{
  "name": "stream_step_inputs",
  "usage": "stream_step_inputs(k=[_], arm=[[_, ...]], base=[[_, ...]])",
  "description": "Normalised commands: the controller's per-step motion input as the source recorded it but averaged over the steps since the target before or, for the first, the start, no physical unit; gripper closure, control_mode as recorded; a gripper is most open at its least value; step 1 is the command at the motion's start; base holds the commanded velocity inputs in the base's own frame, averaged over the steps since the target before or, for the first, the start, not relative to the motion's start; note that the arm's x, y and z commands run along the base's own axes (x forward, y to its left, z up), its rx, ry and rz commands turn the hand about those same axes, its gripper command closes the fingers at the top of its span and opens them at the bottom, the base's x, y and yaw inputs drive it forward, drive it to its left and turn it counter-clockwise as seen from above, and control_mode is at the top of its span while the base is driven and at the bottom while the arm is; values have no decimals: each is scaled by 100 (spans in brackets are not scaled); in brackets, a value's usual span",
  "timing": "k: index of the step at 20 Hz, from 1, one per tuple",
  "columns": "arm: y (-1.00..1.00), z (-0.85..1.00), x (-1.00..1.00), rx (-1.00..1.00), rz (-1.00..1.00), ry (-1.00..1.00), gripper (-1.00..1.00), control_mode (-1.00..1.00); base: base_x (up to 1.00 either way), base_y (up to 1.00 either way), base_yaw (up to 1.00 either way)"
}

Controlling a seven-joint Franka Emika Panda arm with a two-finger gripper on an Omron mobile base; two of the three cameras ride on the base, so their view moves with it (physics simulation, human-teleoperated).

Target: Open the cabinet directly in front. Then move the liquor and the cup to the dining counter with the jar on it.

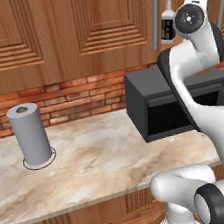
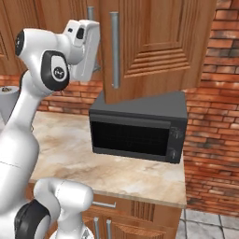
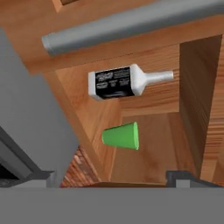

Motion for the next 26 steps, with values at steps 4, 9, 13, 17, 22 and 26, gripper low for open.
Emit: stream_step_inputs(k=[4,9,13,17,22,26], arm=[[-57,0,-74,0,-8,0,-100,-100],[-59,0,-74,0,-9,0,-100,-100],[-61,1,-70,0,-9,0,-100,-100],[-61,3,-59,0,-8,0,-100,-100],[-65,0,-43,1,-8,0,-100,-100],[-65,0,-16,1,-7,0,-100,-100]], base=[[0,0,0],[0,0,0],[0,0,0],[0,0,0],[0,0,0],[0,0,0]])
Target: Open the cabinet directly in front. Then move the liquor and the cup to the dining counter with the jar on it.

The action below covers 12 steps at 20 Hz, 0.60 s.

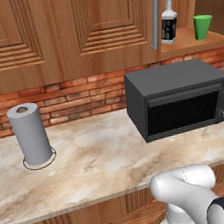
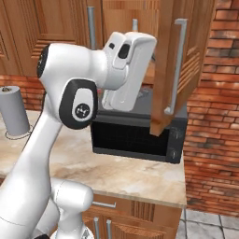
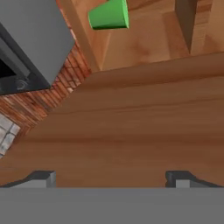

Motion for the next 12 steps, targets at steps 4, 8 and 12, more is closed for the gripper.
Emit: stream_step_inputs(k=[4,8,12], arm=[[-64,0,0,1,-3,0,-100,-100],[-53,0,11,0,-1,0,-100,-100],[-43,-5,22,0,0,0,-100,-100]], base=[[0,0,0],[0,0,0],[0,0,0]])
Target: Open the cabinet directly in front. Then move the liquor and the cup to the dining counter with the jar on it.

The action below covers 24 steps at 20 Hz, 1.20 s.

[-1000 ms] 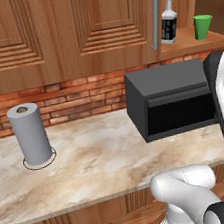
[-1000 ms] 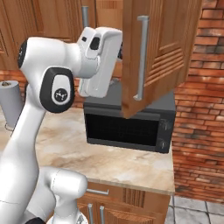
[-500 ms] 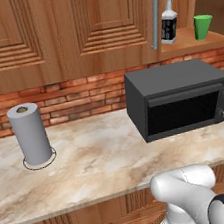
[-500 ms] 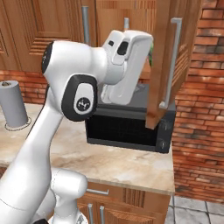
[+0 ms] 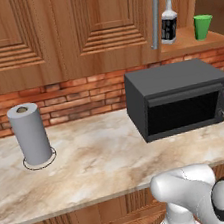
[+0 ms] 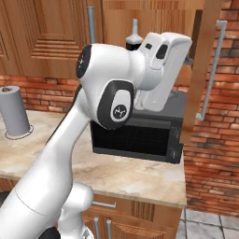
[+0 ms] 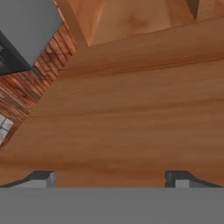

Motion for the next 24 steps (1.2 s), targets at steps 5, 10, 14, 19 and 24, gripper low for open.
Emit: stream_step_inputs(k=[5,10,14,19,24], arm=[[-45,-5,12,0,0,0,-100,-100],[-32,-2,0,0,0,0,-100,-100],[16,-5,-5,0,0,-5,-100,-100],[63,-6,-1,1,1,-22,-100,-100],[73,0,2,4,1,-32,-100,-100]], base=[[0,0,0],[0,0,0],[0,0,0],[0,0,0],[0,0,0]])
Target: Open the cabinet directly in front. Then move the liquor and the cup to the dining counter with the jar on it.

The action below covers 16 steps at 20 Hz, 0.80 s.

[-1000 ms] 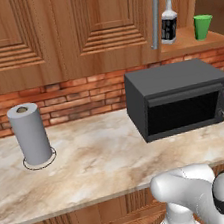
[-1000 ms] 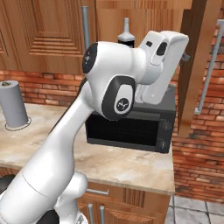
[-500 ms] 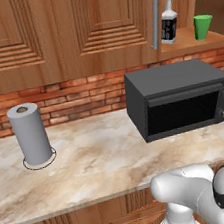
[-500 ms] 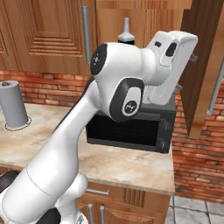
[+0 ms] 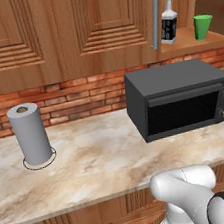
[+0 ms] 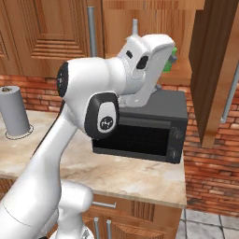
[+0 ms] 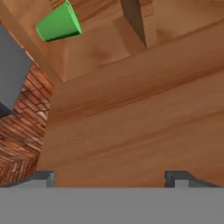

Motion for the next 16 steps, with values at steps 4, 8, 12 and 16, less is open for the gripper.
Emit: stream_step_inputs(k=[4,8,12,16], arm=[[78,0,14,11,0,-39,-100,-100],[74,0,17,19,0,-39,-100,-100],[77,1,18,25,0,-32,-100,-100],[76,9,14,28,3,-19,-100,-100]], base=[[0,0,0],[0,0,0],[0,0,0],[0,0,0]])
